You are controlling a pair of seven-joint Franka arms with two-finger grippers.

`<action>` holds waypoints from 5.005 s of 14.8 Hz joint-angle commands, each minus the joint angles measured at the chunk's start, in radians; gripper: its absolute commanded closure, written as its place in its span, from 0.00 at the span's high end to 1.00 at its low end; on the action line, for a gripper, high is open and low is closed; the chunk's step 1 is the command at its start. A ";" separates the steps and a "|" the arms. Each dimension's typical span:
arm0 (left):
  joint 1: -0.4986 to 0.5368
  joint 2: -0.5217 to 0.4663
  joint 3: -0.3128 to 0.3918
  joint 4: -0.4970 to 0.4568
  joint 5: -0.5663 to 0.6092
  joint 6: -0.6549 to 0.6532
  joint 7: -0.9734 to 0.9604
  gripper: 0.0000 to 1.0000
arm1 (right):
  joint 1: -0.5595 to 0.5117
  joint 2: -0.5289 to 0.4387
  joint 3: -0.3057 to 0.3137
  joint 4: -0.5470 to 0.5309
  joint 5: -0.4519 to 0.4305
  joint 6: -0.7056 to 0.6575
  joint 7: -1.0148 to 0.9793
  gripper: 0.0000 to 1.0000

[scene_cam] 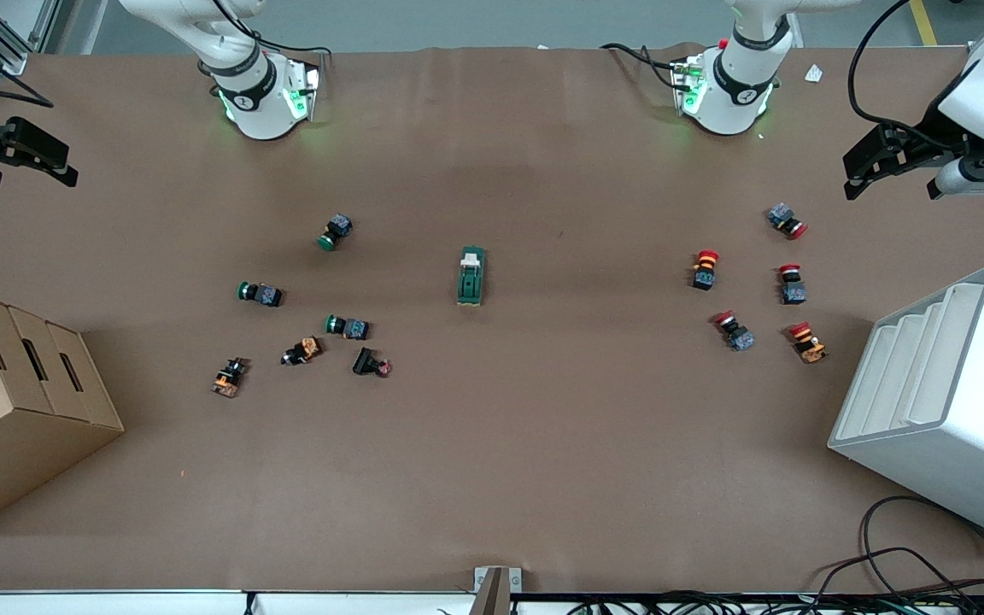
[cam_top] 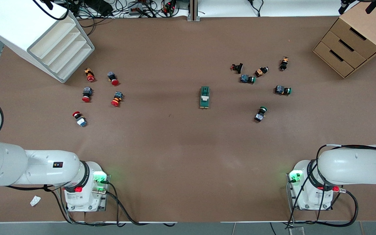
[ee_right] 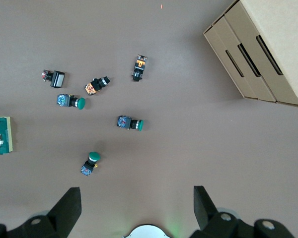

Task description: Close load switch with both arms

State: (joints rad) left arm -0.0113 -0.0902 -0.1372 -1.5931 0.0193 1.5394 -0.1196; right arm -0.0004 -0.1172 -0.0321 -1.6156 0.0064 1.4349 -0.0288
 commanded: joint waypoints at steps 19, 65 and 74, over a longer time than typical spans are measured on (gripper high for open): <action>-0.568 0.447 -0.163 -0.005 0.311 0.422 -0.829 1.00 | -0.004 0.002 0.014 0.006 -0.017 0.004 -0.006 1.00; -1.032 1.078 -0.154 -0.232 1.900 0.361 -2.594 0.99 | 0.579 0.511 0.014 -0.167 0.351 0.763 1.142 1.00; -1.055 1.112 -0.137 -0.223 1.927 0.346 -2.580 0.99 | 0.652 0.628 0.014 -0.193 0.351 0.950 1.141 1.00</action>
State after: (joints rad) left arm -1.0623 0.9159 -0.2720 -1.8548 1.9210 1.7926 -2.6952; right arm 0.6277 0.5038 -0.0090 -1.7791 0.3339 2.3432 1.1116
